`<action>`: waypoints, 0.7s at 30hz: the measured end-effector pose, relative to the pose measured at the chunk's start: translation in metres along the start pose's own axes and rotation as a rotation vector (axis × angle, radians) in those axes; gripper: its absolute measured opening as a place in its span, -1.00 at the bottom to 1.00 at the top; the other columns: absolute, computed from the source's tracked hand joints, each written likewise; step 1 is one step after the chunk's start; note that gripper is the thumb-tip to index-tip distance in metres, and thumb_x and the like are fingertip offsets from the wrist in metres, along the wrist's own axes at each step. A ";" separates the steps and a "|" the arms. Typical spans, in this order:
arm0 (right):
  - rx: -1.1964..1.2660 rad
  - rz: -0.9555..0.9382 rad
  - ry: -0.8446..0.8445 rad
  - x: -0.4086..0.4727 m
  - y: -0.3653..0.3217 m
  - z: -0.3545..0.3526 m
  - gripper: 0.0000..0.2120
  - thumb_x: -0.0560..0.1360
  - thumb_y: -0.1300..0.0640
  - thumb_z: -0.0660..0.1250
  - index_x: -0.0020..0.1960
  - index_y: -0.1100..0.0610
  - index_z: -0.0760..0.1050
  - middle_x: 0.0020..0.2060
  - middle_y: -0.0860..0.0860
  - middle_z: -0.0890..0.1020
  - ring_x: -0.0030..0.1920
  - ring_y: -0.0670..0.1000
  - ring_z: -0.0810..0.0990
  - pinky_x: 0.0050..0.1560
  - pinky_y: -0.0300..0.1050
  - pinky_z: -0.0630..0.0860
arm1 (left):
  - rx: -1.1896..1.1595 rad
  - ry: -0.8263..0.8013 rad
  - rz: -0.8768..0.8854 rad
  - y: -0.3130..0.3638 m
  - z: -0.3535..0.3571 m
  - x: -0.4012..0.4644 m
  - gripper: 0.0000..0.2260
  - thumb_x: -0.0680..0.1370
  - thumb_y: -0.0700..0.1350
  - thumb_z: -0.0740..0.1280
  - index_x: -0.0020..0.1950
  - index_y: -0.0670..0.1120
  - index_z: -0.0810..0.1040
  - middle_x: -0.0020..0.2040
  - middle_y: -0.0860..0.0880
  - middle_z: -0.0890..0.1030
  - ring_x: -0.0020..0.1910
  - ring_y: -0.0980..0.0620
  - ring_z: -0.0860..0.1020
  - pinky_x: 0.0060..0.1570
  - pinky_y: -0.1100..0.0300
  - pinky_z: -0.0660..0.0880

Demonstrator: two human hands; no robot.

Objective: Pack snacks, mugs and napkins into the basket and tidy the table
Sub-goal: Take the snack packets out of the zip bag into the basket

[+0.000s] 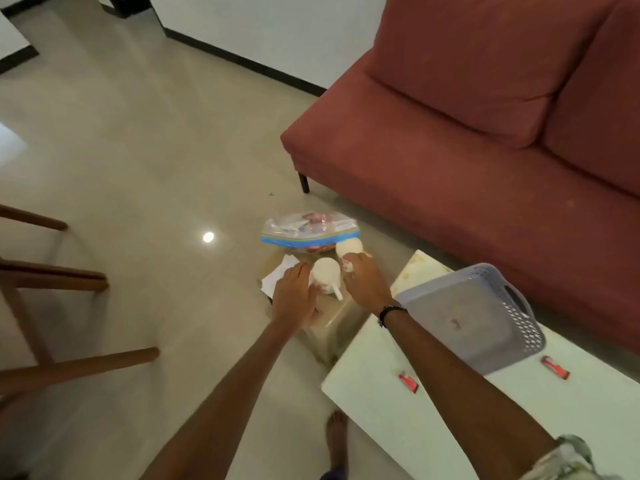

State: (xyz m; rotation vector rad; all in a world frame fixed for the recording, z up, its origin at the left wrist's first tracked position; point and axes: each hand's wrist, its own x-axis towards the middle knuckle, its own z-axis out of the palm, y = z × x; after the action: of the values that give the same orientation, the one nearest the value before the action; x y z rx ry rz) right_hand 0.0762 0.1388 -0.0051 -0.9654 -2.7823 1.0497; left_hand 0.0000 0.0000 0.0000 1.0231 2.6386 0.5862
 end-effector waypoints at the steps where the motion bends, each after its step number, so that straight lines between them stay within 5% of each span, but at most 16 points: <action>1: -0.043 -0.040 0.017 0.015 -0.005 0.008 -0.64 0.43 0.29 0.20 0.23 0.21 0.45 0.17 0.15 0.54 0.19 0.18 0.46 0.10 0.02 0.41 | 0.021 0.005 0.006 -0.011 0.001 0.013 -0.65 0.51 -0.22 0.25 0.29 -0.22 0.45 0.25 -0.20 0.54 0.25 -0.18 0.48 0.22 -0.01 0.42; 7: -0.300 -0.248 0.120 0.100 -0.014 0.056 -0.55 0.30 0.44 0.28 0.18 0.24 0.49 0.16 0.20 0.58 0.21 0.22 0.52 0.20 0.06 0.46 | 0.166 0.071 0.064 -0.070 0.016 0.079 -0.55 0.44 -0.29 0.35 0.33 -0.19 0.43 0.34 -0.17 0.48 0.33 -0.16 0.45 0.20 -0.01 0.45; 10: -0.404 -0.293 0.119 0.130 -0.008 0.071 -0.59 0.33 0.35 0.42 0.16 0.21 0.50 0.14 0.20 0.59 0.17 0.22 0.55 0.25 0.11 0.45 | 0.207 0.096 0.105 -0.089 0.026 0.099 -0.54 0.42 -0.28 0.39 0.32 -0.20 0.45 0.31 -0.17 0.52 0.30 -0.16 0.48 0.24 -0.03 0.45; 15: -0.483 -0.334 0.068 0.156 -0.004 0.069 -0.89 0.32 0.23 0.47 -0.21 0.19 0.55 -0.34 0.13 0.65 -0.31 0.17 0.62 -0.18 0.00 0.55 | 0.234 0.103 0.141 -0.104 0.035 0.115 -0.54 0.39 -0.26 0.43 0.28 -0.21 0.47 0.28 -0.17 0.55 0.26 -0.18 0.51 0.22 -0.05 0.48; 19: -0.420 -0.332 0.107 0.166 -0.013 0.054 -0.69 0.32 0.12 0.52 0.02 0.15 0.57 -0.09 0.11 0.70 -0.11 0.13 0.66 -0.14 -0.06 0.56 | 0.176 0.126 0.117 -0.098 0.029 0.122 -0.50 0.43 -0.28 0.38 0.36 -0.20 0.40 0.33 -0.17 0.50 0.32 -0.17 0.46 0.26 -0.05 0.43; 21: -0.334 -0.344 0.170 0.174 -0.025 0.039 -0.76 0.34 0.21 0.48 -0.01 0.20 0.59 -0.13 0.15 0.69 -0.14 0.17 0.65 -0.19 -0.04 0.57 | 0.124 0.176 0.090 -0.089 0.019 0.129 -0.48 0.45 -0.29 0.34 0.40 -0.19 0.34 0.37 -0.16 0.46 0.37 -0.17 0.40 0.28 -0.05 0.40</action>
State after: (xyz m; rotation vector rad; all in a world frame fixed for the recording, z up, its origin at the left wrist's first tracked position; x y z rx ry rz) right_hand -0.0870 0.1980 -0.0542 -0.5262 -2.8832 0.4480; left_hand -0.1383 0.0334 -0.0681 1.1817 2.8243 0.5612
